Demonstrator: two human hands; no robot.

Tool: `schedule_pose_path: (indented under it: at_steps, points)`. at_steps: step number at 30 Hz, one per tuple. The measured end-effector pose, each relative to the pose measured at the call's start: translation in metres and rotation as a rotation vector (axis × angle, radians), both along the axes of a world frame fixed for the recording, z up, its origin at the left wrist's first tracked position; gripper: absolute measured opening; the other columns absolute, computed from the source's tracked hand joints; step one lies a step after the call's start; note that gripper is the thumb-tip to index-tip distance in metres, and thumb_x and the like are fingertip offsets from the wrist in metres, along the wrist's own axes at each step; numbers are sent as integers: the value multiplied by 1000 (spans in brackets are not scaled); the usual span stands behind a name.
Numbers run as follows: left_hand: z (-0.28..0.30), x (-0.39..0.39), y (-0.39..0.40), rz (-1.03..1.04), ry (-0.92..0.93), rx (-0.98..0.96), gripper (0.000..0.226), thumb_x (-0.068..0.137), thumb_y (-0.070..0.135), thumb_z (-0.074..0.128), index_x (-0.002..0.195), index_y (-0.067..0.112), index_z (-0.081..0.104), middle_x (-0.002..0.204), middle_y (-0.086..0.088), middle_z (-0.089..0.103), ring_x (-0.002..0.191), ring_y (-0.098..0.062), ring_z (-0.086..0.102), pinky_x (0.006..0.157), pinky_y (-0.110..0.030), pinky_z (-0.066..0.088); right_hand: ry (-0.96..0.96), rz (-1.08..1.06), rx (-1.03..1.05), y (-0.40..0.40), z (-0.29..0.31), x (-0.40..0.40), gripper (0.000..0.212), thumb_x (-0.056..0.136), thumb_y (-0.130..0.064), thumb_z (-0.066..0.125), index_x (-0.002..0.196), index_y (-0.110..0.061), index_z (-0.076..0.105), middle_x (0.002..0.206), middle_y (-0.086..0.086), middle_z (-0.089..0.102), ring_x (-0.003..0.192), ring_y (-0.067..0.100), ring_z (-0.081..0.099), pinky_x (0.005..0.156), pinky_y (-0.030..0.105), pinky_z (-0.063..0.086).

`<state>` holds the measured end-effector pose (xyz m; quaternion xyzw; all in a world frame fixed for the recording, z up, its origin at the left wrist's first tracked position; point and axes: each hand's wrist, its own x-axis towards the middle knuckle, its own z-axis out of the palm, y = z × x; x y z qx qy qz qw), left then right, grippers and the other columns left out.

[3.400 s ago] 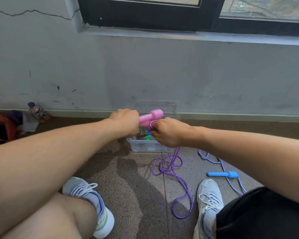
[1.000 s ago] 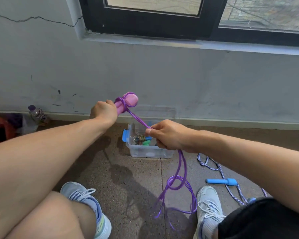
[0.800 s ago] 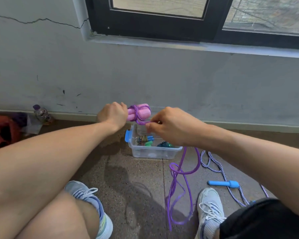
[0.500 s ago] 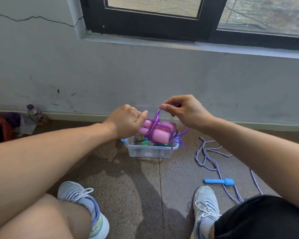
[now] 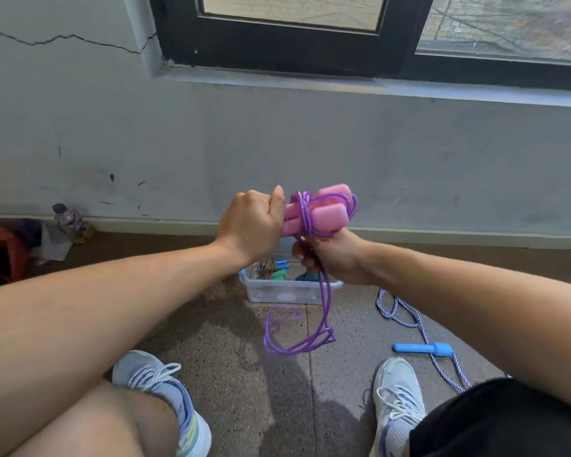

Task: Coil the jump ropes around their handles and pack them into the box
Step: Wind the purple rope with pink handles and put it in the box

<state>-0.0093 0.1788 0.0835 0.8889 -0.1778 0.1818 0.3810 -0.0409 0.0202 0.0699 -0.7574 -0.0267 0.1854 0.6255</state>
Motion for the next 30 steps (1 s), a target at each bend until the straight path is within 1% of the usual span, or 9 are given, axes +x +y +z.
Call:
schedule_pose_path:
  at_steps: [3,7,12,15,17,19,24,27,30]
  points:
    - [-6,12,3,188,82,35,62,105,35,34,53,8,54,60,-16,57,68,-39,56,60,-36,35,83,58,-13,12,-3,-7,37,108,-41,35,103,-22,67,63,2,48,50,12,37,48,23,33]
    - [-14,29,18,411,228,187,58,103,41,31,93,1,72,102,-25,70,96,-43,64,75,-40,48,102,103,-178,25,-6,-15,24,105,-21,48,126,-21,57,66,3,50,43,11,41,44,24,36]
    - [-20,37,36,468,272,364,55,102,40,30,101,3,71,111,-25,69,102,-43,64,78,-39,46,159,169,-245,29,13,-21,25,104,-12,46,127,-7,56,64,8,60,37,12,50,38,20,41]
    - [-21,35,41,392,197,527,55,104,38,29,104,3,72,112,-25,69,104,-43,64,82,-39,47,75,205,-388,20,28,-24,22,101,-24,54,107,-8,69,56,6,62,40,16,55,41,23,47]
    - [-22,34,44,288,159,623,55,105,37,28,103,5,72,110,-24,69,103,-42,64,81,-39,47,-173,204,-657,9,34,-23,29,95,-40,61,86,-16,74,49,0,58,42,14,52,46,23,46]
    - [-23,31,44,161,108,692,55,105,38,26,98,9,72,106,-21,70,99,-40,65,76,-38,45,-423,93,-819,-4,36,-18,35,90,-50,65,80,-18,74,50,0,54,48,12,44,51,30,41]
    - [-21,16,27,-178,-50,711,55,104,39,26,79,14,67,94,-15,72,92,-38,65,66,-37,37,-566,-56,-621,-22,33,-11,24,86,-45,73,87,-22,78,72,-6,72,66,13,58,66,31,48]
    - [-12,8,19,-376,-62,547,58,103,43,24,54,21,47,59,0,61,61,-26,57,62,-38,40,-554,-123,-485,-30,30,-6,27,83,-42,77,79,-16,76,61,-4,61,56,6,42,55,26,39]
    - [-4,4,15,-449,-45,372,57,101,43,25,48,24,34,40,9,37,43,-12,41,56,-32,26,-516,-159,-397,-32,29,-1,23,84,-39,76,73,-19,72,56,-9,50,52,3,35,50,21,33]
